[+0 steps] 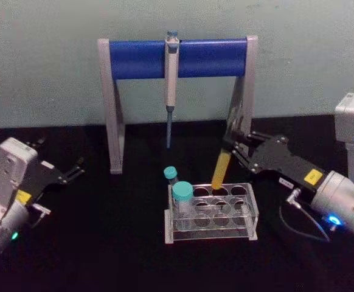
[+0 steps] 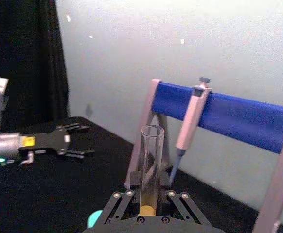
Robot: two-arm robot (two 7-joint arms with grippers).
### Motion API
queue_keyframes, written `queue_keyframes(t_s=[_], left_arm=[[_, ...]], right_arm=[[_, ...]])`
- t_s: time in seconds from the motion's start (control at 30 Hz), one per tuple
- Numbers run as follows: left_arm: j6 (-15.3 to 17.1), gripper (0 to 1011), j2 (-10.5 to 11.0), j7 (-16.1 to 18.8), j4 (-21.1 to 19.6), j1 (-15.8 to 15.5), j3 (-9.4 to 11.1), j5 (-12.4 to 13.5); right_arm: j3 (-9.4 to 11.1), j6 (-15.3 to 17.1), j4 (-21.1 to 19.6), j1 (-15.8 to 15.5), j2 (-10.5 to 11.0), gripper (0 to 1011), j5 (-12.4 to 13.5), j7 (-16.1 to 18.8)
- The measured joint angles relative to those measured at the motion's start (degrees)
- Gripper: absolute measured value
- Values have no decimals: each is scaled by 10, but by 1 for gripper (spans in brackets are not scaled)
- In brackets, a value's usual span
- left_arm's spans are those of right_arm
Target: Pick up the test tube from the test tube rack, shake it, then place it back into the test tube rack.
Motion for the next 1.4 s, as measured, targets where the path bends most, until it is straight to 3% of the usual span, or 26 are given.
queue_keyframes(t_s=[0.4, 1.4], left_arm=[[0, 1001, 0, 0, 0, 0, 0, 0], [0, 1001, 0, 0, 0, 0, 0, 0]], right_arm=[[-15, -2, -10, -16, 20, 228, 20, 20], [-56, 0, 39, 24, 11, 228, 2, 26]])
